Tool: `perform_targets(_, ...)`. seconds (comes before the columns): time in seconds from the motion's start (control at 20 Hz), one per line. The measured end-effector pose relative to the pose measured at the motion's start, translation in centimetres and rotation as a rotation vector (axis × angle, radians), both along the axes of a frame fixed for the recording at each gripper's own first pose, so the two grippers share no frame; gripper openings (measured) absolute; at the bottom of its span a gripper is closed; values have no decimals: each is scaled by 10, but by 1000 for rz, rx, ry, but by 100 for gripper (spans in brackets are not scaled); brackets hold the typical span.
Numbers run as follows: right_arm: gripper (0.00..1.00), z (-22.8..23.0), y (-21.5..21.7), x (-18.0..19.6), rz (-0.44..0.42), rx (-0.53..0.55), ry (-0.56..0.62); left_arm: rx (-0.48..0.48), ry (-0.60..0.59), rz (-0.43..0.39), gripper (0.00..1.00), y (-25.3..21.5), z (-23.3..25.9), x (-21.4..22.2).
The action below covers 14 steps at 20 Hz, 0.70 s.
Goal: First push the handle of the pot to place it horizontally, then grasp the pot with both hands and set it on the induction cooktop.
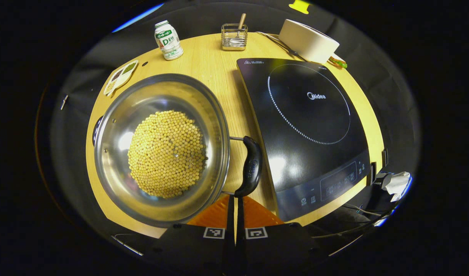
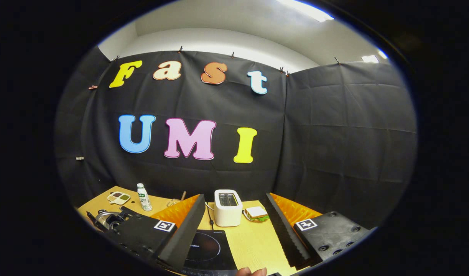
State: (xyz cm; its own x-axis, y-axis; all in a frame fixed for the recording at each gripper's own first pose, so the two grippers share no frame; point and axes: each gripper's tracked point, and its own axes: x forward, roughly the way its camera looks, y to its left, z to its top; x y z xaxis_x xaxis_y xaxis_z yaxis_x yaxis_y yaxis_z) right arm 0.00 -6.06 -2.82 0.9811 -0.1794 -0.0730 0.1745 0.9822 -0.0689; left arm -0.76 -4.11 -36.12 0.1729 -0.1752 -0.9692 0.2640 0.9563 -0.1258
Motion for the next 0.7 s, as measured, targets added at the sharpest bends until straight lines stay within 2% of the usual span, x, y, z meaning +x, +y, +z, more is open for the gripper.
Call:
perform_targets(0.45,98,-4,-7,12,-41,-19,6,-5,-46,6,5,-14,-1,53)
perform_targets(0.7,98,-9,-6,18,-48,-25,16,-18,-89,1,5,-18,3,60)
